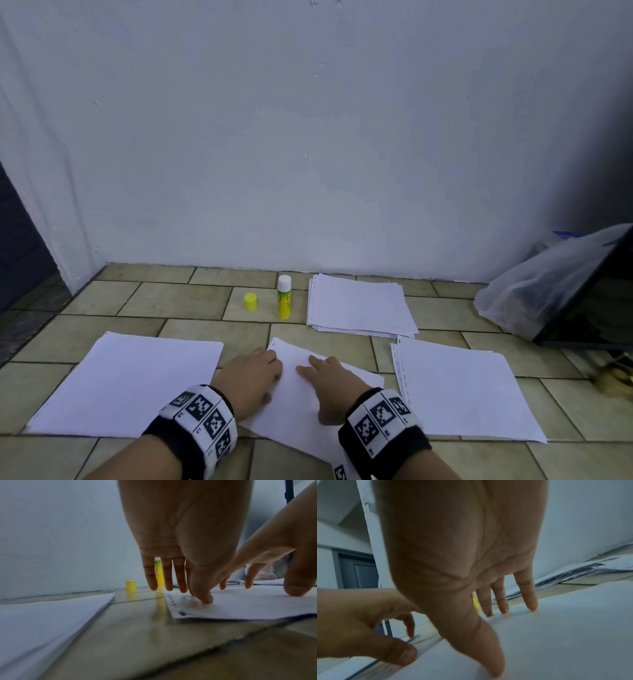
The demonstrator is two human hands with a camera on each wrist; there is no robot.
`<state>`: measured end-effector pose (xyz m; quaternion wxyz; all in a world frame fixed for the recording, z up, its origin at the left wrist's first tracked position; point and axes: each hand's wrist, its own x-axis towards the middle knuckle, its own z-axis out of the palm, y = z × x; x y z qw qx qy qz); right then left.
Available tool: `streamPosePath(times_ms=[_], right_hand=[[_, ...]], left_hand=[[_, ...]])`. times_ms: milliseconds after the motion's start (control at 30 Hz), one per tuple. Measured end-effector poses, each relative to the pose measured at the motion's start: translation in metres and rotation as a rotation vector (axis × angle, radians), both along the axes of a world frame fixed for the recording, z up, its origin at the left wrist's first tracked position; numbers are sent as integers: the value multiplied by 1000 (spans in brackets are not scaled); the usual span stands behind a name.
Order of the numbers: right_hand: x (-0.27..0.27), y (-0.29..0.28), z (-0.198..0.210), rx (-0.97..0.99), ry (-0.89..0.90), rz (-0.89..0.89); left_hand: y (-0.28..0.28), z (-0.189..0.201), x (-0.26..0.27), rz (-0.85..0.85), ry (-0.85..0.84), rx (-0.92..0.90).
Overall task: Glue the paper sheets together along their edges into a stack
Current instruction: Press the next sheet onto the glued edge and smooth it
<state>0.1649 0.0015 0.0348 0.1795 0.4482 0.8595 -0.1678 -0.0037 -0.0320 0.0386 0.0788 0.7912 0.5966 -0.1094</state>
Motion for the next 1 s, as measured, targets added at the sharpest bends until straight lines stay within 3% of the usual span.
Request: streamPosePath(times_ms=[67, 167, 267, 400, 867, 1000], right_hand=[[3, 2, 1, -20, 16, 21], [11, 4, 1, -58, 28, 6], [23, 8, 1, -97, -11, -76], [50, 16, -2, -93, -68, -220], [68, 9, -1, -64, 81, -373], [76, 11, 9, -132, 219, -368]], left_hand=[[3, -6, -2, -52, -39, -13], [5, -9, -4, -36, 36, -129], [6, -11, -7, 15, 125, -251], [5, -15, -11, 43, 102, -317], [9, -20, -14, 149, 20, -350], [9, -21, -14, 144, 29, -359]])
